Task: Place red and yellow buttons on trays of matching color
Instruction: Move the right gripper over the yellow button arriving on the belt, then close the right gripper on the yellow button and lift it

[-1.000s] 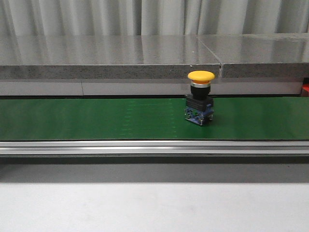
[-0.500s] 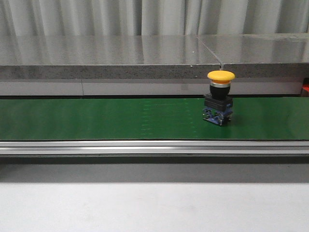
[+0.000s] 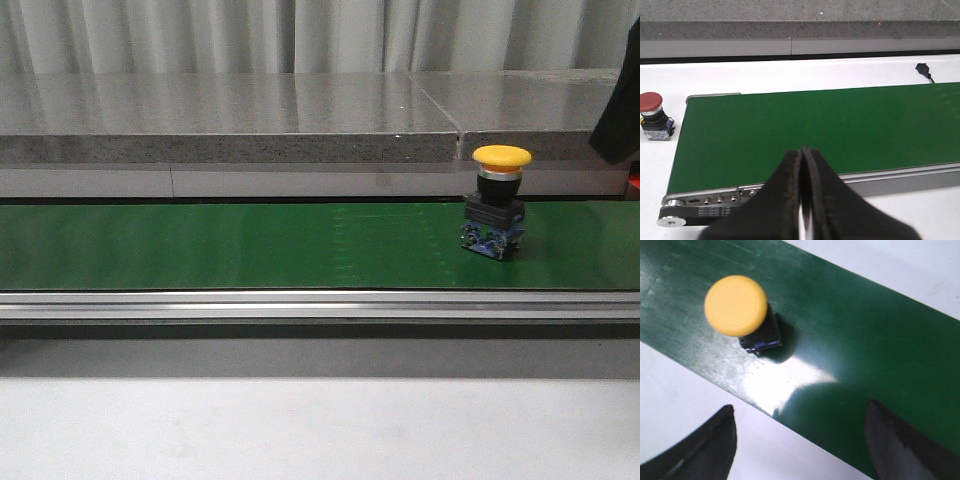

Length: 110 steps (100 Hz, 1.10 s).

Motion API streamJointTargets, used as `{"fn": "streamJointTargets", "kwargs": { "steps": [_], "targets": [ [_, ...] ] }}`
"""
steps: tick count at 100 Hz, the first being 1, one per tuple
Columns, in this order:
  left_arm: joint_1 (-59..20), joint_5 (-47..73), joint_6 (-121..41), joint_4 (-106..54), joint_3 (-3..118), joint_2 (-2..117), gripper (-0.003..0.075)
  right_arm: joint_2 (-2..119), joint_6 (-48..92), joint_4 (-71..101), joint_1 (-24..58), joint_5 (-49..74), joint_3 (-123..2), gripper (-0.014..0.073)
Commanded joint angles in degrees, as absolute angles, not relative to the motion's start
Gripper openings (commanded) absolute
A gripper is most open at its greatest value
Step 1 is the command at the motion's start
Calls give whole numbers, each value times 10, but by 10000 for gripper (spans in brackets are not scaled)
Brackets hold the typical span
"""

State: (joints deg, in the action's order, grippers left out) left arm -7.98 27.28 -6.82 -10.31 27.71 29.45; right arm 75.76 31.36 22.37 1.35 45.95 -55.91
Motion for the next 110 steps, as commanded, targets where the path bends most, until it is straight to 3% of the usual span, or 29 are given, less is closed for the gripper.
{"fn": "streamJointTargets", "kwargs": {
  "steps": [1, 69, 76, 95, 110],
  "targets": [
    [-84, 227, -65, -110, 292, 295, -19, 762, 326, 236, 26, 433, -572, 540],
    [-84, 227, -65, -110, 292, 295, -19, 849, 361, 267, 57, 307, -575, 533],
    [-84, 227, -65, -110, 292, 295, -19, 849, 361, 267, 57, 304, -575, 477],
    [-84, 227, -65, -110, 292, 295, -19, 846, 360, 267, 56, 305, -575, 201],
    [-84, 227, -65, -110, 292, 295, -19, 815, 347, 267, 39, 336, -575, 126]
  ]
}}
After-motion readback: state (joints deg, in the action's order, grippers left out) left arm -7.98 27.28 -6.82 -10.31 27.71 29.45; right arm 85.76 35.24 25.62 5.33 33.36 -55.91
